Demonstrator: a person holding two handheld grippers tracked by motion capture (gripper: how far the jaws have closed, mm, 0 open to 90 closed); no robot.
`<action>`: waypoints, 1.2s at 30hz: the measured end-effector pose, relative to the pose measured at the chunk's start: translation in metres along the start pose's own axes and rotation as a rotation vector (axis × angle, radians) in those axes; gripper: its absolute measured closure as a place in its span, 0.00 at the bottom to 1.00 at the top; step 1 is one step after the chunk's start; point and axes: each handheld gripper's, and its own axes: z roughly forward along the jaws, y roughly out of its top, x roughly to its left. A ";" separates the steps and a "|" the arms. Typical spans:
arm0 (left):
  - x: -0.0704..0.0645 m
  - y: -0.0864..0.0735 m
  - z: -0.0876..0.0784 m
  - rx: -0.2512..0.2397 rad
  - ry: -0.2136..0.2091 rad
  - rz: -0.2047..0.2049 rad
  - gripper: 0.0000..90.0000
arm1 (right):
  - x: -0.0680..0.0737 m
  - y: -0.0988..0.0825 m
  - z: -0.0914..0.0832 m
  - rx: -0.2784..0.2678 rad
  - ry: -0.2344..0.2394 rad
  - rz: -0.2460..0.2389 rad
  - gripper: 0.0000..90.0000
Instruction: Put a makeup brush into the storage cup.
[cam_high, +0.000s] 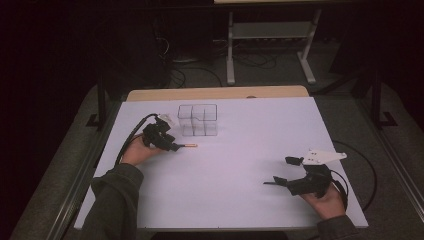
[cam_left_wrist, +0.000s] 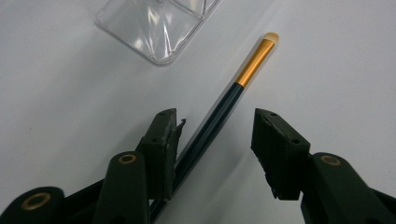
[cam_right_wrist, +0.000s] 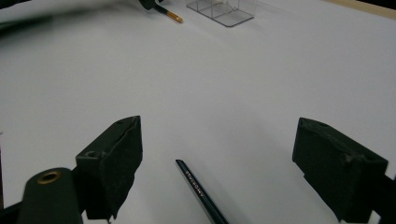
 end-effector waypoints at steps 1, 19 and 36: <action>0.000 0.000 0.000 0.001 0.001 -0.001 0.58 | 0.000 0.000 0.000 0.001 0.000 0.000 0.17; -0.002 0.002 0.005 0.010 0.008 0.031 0.69 | 0.000 0.000 0.001 0.005 0.004 -0.002 0.17; -0.002 0.002 0.006 0.034 0.015 0.057 0.77 | 0.000 0.000 0.000 0.000 0.002 -0.004 0.17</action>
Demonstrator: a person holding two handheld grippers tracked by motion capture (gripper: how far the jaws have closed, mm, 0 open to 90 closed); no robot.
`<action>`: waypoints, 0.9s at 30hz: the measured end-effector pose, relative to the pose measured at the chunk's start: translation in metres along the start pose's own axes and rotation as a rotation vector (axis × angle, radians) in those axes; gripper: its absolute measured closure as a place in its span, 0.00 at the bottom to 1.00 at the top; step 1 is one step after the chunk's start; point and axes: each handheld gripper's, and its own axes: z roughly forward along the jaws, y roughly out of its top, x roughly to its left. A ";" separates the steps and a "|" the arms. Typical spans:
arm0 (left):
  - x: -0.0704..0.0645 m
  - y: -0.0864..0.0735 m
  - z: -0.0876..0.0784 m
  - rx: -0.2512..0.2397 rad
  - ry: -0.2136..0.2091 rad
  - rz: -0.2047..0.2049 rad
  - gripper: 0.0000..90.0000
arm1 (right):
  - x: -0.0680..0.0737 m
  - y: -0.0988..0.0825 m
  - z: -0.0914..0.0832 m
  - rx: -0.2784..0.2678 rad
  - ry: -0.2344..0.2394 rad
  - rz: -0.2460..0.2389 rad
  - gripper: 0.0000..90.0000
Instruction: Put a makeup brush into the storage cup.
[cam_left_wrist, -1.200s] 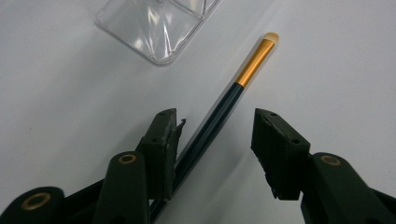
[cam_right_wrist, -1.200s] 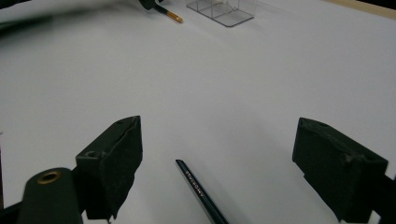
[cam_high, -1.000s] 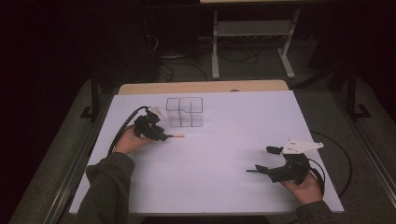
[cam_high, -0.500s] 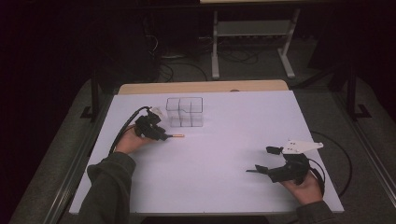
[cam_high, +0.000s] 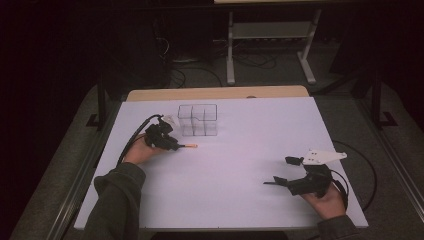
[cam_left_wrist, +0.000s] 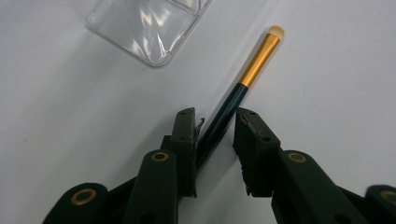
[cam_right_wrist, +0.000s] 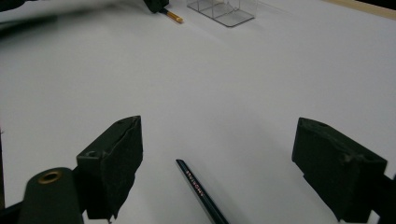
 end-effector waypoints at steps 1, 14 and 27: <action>0.000 0.000 0.000 0.000 0.000 0.007 0.78 | 0.000 0.000 0.000 0.001 0.000 -0.001 0.17; -0.005 0.001 0.001 0.008 -0.002 0.031 0.88 | 0.000 0.000 0.000 0.002 -0.001 0.000 0.17; -0.005 0.003 0.001 0.021 -0.001 0.024 0.93 | 0.000 0.000 0.001 0.008 0.000 0.000 0.17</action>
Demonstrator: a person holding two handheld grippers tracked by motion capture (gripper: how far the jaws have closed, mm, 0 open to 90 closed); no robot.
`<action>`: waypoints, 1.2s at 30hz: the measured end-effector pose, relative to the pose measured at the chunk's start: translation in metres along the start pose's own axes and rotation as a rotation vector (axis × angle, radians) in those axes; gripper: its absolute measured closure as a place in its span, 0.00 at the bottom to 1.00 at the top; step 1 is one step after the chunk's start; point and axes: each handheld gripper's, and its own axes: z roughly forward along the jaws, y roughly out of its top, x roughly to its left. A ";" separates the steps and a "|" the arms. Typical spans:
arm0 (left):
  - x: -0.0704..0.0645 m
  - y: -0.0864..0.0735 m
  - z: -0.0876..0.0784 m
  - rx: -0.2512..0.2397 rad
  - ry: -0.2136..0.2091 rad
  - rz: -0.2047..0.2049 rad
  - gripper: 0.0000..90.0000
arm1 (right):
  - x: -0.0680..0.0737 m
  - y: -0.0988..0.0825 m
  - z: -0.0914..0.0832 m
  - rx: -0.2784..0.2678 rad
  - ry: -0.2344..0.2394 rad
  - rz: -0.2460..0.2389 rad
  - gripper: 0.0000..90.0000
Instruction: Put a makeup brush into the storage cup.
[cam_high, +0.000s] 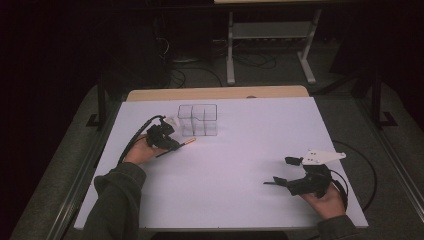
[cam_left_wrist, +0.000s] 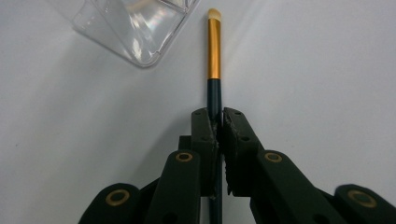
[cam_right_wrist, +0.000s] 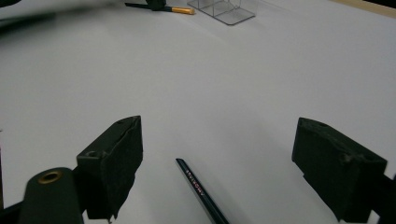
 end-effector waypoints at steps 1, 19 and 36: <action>0.000 0.000 0.000 0.003 0.001 0.000 0.93 | 0.000 0.000 0.000 0.000 0.000 0.001 0.17; -0.002 -0.002 -0.011 0.003 -0.015 -0.004 0.93 | 0.001 0.000 0.001 0.006 0.001 0.004 0.18; -0.021 0.003 -0.031 -0.037 -0.048 0.031 0.93 | 0.003 0.003 0.002 -0.002 0.010 0.001 0.18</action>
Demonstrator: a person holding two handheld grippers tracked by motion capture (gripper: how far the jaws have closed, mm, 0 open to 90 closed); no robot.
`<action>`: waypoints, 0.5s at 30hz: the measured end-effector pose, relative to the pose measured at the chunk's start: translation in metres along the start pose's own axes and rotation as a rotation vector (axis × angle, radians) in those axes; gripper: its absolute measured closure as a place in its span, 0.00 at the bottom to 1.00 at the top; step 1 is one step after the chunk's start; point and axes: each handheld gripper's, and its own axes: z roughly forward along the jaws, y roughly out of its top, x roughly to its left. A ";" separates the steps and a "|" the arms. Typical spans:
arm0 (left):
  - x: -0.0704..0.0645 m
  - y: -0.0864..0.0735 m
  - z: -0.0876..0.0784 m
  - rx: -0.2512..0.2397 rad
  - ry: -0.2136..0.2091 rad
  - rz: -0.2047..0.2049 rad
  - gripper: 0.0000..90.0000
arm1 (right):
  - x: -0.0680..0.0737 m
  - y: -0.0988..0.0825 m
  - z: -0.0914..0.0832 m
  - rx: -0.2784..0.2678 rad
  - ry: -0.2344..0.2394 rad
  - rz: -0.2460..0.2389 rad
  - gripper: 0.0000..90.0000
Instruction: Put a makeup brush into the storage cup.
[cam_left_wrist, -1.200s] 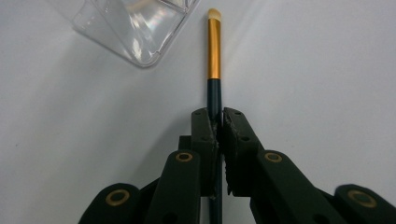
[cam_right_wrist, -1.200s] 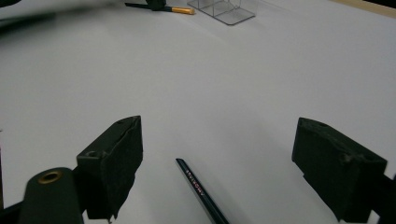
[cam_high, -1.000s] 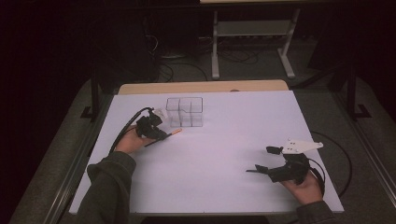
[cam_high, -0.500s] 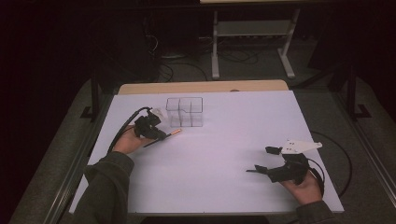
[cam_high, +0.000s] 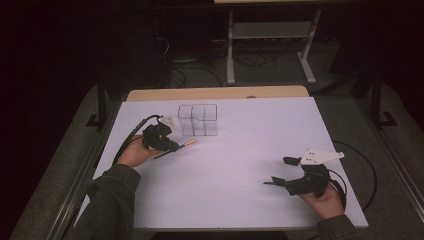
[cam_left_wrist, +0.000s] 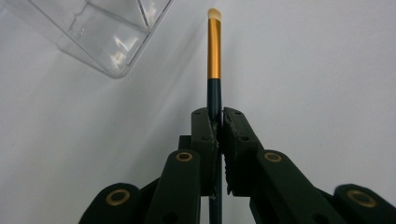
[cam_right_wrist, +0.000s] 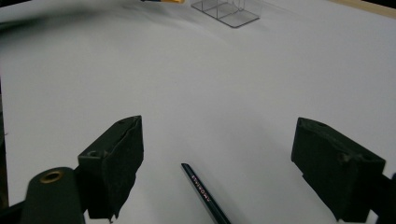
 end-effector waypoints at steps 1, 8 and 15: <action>-0.001 0.000 -0.001 -0.001 -0.001 0.003 0.93 | 0.001 0.001 0.000 0.000 0.002 0.002 0.18; -0.009 0.003 -0.013 -0.037 -0.011 0.014 0.93 | 0.004 0.010 0.000 -0.012 0.021 0.000 0.17; -0.019 0.006 -0.022 -0.059 -0.027 0.038 0.93 | 0.009 0.023 0.006 0.007 0.044 0.006 0.15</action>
